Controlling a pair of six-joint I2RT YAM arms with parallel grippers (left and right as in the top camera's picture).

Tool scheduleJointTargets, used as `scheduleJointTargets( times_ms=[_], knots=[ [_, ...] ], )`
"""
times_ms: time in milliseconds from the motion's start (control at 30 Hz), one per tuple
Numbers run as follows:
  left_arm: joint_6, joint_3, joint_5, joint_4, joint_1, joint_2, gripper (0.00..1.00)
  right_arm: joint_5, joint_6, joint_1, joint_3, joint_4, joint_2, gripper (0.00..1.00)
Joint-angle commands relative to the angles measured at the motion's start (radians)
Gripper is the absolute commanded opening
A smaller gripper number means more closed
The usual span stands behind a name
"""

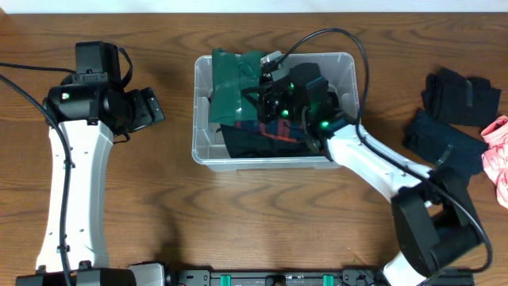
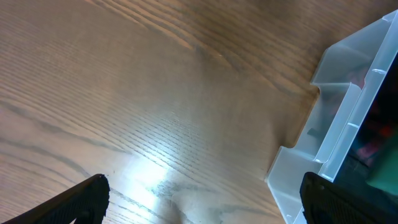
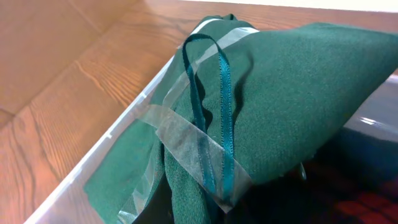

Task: Pack container
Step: 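Carry the green garment with the right gripper into the bin, then press the green garment into the bin's left side and release it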

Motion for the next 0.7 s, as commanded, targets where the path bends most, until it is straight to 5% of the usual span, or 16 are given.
scheduleJointTargets(
  times_ms=[0,33,133,667],
  knots=[
    [-0.005,0.011,-0.005,-0.003,0.005,0.007,0.98,0.014,0.080,0.018,0.013,0.040,0.029,0.02],
    [-0.005,0.011,-0.005,-0.003,0.005,0.007,0.98,0.014,0.083,0.018,0.013,0.055,0.039,0.20],
    [-0.005,0.007,-0.005,-0.002,0.005,0.007,0.98,0.019,0.082,0.018,0.013,0.078,0.051,0.97],
    [-0.005,-0.003,-0.005,0.002,0.005,0.007,0.98,-0.024,0.000,-0.032,0.079,0.000,-0.028,0.96]
  ],
)
